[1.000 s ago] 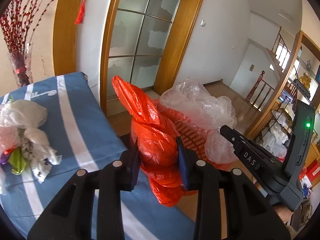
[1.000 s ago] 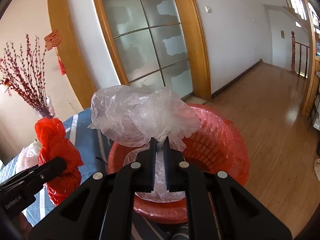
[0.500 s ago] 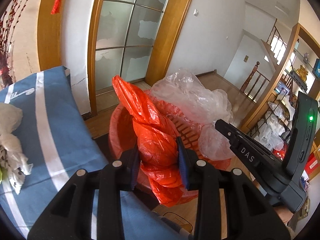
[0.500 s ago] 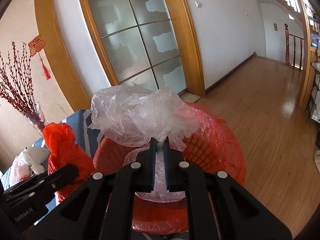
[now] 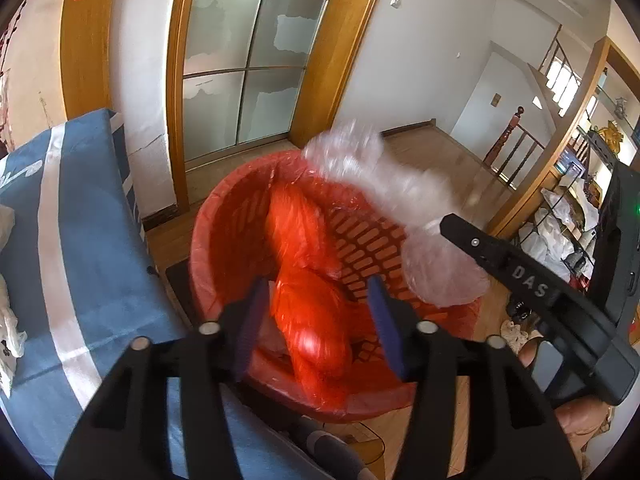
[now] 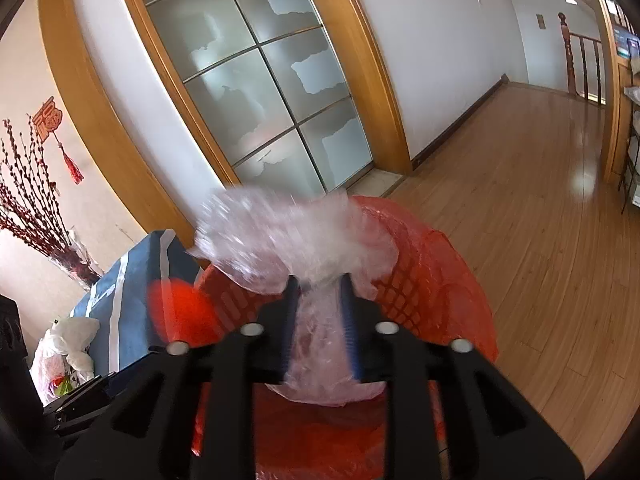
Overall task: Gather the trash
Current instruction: 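Carry red bag and bubble wrap to the basket and release both, then grasp the white plastic bag with the right tool while the left grasps bubble wrap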
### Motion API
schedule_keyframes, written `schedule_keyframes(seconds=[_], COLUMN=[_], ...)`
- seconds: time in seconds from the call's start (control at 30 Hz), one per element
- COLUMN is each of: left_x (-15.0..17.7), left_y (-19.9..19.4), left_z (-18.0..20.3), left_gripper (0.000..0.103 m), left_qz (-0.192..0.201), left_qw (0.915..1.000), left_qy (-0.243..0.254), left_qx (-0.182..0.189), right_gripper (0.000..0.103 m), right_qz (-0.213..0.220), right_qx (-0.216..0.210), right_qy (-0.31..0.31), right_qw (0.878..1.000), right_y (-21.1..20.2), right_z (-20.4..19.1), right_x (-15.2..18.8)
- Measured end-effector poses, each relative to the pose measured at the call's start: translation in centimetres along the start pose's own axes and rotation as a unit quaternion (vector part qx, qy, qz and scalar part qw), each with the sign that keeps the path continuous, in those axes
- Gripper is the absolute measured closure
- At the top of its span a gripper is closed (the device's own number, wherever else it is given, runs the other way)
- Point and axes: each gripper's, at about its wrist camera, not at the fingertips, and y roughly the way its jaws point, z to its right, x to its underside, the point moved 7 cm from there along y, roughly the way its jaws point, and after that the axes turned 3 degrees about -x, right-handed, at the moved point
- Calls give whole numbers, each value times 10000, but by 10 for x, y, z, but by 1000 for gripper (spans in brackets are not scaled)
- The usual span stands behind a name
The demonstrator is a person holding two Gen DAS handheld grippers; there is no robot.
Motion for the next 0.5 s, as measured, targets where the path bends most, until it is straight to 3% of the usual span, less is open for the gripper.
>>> schedule_keyframes(seconds=[0.03,0.2,0.27,0.33,0.5], left_x=[1,8,11,14,22], left_y=[0,-12,-23,-32,-64], left_z=[-2,-17,-25,-31,-55], left_gripper=[47,42,39,38,37], left_qz=[-6,25,112,173,351], left_qw=[10000,9998,9994,9990,9959], left_qy=[-15,-66,-86,-109,-243], left_qx=[-29,-191,-318,-408,-797], right_gripper=[65,64,63,55,53], right_qz=[6,45,79,139,260], right_qx=[20,124,208,281,300], right_qy=[23,57,-28,-147,-498], right_qw=[10000,9999,9997,9994,9980], right_y=[-1,-6,-10,-14,-25], right_z=[2,7,5,2,-13], right_x=[1,3,3,3,2])
